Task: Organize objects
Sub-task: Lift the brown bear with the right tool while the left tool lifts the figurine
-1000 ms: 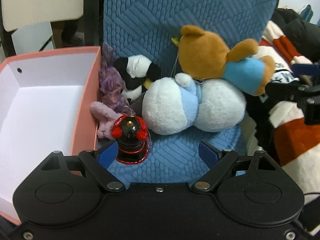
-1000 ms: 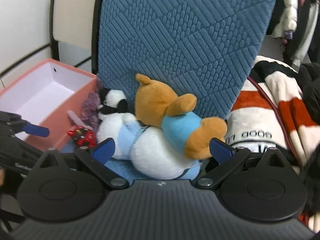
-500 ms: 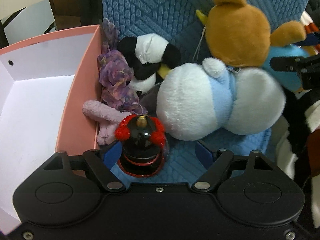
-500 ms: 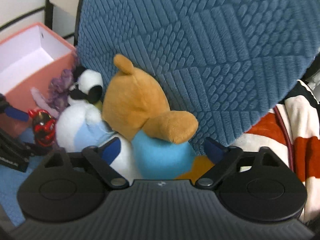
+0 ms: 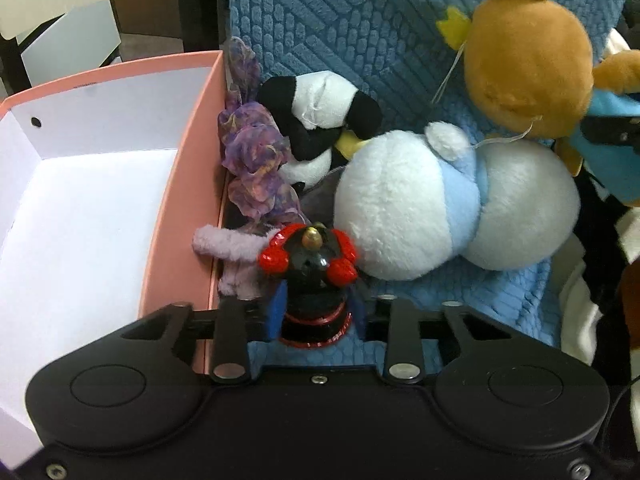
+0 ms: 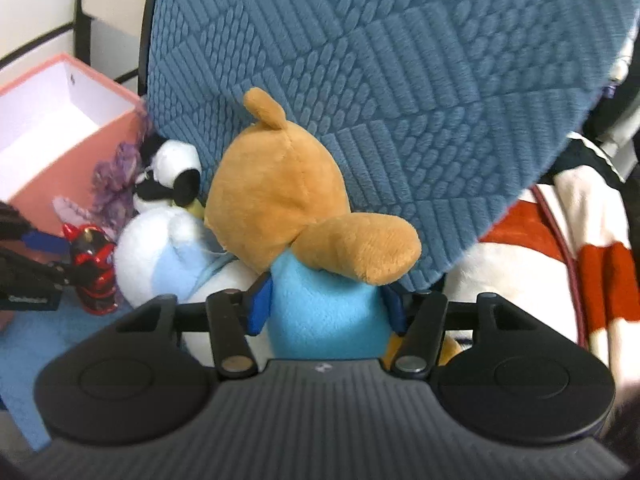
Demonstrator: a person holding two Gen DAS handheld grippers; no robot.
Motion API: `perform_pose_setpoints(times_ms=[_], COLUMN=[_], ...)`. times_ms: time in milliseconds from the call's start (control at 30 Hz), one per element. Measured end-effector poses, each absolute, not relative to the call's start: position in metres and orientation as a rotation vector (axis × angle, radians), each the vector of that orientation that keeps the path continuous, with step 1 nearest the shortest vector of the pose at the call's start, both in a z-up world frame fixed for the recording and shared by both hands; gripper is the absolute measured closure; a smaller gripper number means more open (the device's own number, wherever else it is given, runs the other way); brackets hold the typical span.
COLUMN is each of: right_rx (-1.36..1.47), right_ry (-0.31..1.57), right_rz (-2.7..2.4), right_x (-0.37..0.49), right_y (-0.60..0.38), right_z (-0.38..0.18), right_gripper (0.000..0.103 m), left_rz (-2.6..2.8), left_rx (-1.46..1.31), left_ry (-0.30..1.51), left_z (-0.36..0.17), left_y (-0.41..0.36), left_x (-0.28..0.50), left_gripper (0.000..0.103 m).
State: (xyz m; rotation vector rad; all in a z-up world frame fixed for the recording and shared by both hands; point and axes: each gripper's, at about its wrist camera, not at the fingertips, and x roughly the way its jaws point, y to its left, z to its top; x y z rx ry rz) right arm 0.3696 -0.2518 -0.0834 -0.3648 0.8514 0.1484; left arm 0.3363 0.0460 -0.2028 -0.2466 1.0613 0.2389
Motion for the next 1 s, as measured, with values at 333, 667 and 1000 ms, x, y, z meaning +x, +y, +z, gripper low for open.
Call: perform_pose_setpoints(times_ms=[333,667,1000], right_rx=[-0.119,0.289,0.394], right_ry=[0.81,0.962,1.054], right_rz=[0.013,-0.165,-0.154], right_x=[0.294,0.223,0.223], right_y=[-0.255,-0.248,-0.241], right_z=[-0.053,-0.119,-0.168], right_gripper=[0.045,0.045,0.036], left_rz=[0.196,0.225,0.283], left_rx=[-0.243,-0.229,-0.154], left_ry=[1.022,0.993,1.003], left_z=[-0.18,-0.179,-0.196], left_y=[0.022,0.027,0.029], left_x=[0.305,0.314,0.339], left_gripper=[0.077,0.044,0.038])
